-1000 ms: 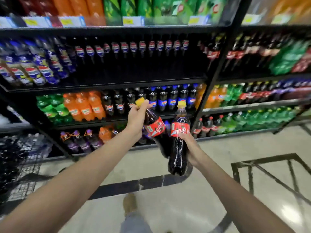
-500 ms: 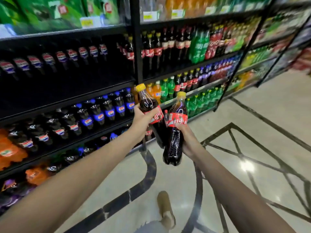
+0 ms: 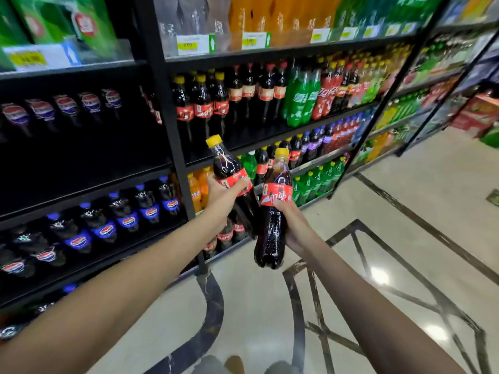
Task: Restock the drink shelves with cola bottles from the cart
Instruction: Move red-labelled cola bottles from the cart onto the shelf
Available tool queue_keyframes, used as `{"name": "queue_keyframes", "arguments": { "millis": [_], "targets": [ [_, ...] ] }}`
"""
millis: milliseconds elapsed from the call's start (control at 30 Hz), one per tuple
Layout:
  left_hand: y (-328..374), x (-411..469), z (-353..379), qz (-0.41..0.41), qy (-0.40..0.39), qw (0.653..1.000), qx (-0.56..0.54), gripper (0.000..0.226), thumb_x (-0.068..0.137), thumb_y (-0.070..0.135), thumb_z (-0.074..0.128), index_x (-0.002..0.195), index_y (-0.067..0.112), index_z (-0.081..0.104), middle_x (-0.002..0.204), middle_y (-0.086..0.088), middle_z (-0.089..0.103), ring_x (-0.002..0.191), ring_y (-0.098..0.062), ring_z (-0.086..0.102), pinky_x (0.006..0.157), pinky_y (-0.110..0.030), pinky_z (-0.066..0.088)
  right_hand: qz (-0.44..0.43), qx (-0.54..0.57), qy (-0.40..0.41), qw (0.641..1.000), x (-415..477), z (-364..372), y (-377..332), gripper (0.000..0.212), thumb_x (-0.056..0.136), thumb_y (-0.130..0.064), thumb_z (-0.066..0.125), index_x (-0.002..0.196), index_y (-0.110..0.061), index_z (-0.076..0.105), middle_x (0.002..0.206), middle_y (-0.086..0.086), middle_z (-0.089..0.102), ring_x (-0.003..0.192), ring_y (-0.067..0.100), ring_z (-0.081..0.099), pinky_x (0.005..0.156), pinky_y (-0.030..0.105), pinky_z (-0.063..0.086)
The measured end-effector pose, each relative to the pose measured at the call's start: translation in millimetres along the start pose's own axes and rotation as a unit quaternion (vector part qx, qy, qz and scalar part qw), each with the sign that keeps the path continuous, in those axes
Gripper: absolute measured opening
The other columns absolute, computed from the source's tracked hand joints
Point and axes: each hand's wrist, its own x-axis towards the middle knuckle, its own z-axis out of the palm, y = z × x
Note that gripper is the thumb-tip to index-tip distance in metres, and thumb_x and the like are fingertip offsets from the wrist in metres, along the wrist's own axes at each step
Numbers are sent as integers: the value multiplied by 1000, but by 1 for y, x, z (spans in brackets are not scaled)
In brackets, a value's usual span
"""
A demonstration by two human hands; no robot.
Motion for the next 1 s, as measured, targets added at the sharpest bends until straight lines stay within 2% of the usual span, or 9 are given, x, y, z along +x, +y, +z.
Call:
{"name": "queue_keyframes", "arguments": {
  "millis": [133,300,500,600,667,767,833,900,1000],
  "targets": [
    [3,40,12,13,18,1000,-4,68,81,31,76,132,23,31,112,9,55,109,-16,54,95,-39,42,22,-18,19,999,43,-16,-16,24,91,-22,62,113,-13,58,93,5,71,83,16,70,70,30,55],
    [7,93,22,37,47,997,38,59,81,28,76,120,29,32,104,14,55,91,1,52,71,-17,38,16,-74,23,997,109,-32,-29,24,94,-17,61,118,-15,60,102,5,69,93,17,66,88,37,52],
    [13,160,45,58,83,990,102,62,80,24,77,126,22,37,96,17,56,81,7,54,60,-8,41,35,-113,13,993,200,-52,-54,37,83,-32,70,118,-23,61,113,1,70,109,19,63,98,38,47],
    [21,193,61,66,80,987,122,73,79,23,78,135,19,33,102,17,56,90,5,54,72,-11,39,33,-154,1,988,249,-61,-72,46,72,-43,75,113,-26,62,114,-1,69,110,17,63,104,41,44],
    [25,213,72,69,87,985,132,78,78,23,80,138,17,29,109,12,55,98,-3,55,83,-18,38,30,-169,-10,985,281,-67,-82,35,79,-36,74,110,-27,62,112,-2,70,107,14,64,103,40,45],
    [30,240,84,70,116,980,146,75,77,21,80,135,13,32,119,1,55,109,-15,55,90,-24,39,23,-183,-27,983,322,-72,-95,24,83,-29,73,104,-28,62,108,-3,70,106,15,63,97,34,47],
    [31,254,89,74,125,979,145,73,77,21,80,134,13,35,118,2,57,111,-16,56,94,-26,43,17,-188,-36,981,344,-72,-103,25,83,-25,74,104,-24,61,104,-3,69,103,15,64,89,28,48],
    [33,268,92,85,123,977,149,71,77,22,80,133,18,37,117,7,57,111,-12,56,97,-26,43,12,-202,-49,978,362,-71,-110,27,83,-24,75,106,-23,60,106,-2,69,102,14,64,87,27,48],
    [39,288,99,101,119,973,167,72,76,23,80,133,22,36,129,-2,50,120,-15,49,104,-33,39,-1,-230,-64,971,384,-68,-118,33,82,-26,76,110,-23,59,107,-3,68,100,10,64,86,26,48]
  ]
}}
